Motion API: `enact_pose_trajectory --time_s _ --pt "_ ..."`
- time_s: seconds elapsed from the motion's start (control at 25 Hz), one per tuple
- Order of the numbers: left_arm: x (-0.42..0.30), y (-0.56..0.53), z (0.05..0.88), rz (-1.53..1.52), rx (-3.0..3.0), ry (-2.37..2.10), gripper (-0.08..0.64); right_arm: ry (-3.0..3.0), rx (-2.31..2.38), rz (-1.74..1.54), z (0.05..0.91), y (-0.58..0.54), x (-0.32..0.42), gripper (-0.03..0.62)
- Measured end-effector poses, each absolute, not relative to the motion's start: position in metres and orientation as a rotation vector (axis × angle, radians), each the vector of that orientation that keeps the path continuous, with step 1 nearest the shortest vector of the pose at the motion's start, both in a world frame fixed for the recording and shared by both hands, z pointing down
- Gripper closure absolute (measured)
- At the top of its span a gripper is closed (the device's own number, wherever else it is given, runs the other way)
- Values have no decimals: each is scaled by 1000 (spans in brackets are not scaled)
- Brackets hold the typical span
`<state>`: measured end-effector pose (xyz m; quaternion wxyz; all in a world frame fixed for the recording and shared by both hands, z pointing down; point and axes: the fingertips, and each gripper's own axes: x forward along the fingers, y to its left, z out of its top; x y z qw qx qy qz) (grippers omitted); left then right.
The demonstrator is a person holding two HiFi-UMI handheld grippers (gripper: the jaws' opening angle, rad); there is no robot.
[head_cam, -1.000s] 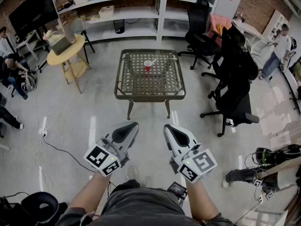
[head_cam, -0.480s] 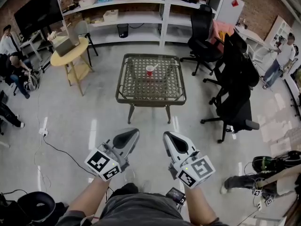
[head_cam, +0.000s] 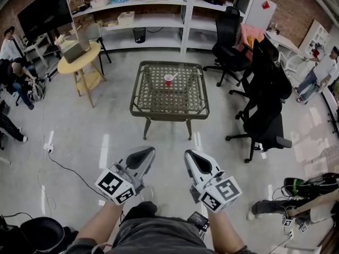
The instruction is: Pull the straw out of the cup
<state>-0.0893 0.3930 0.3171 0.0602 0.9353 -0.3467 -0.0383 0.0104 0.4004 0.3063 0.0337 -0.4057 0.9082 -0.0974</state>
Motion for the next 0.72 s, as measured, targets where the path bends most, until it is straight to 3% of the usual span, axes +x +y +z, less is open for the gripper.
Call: enact_pose_trajectory --time_s 0.72 --pt "-107 265 330 -118 2831 -998 552 2803 -1311 -326 322 279 -5 580"
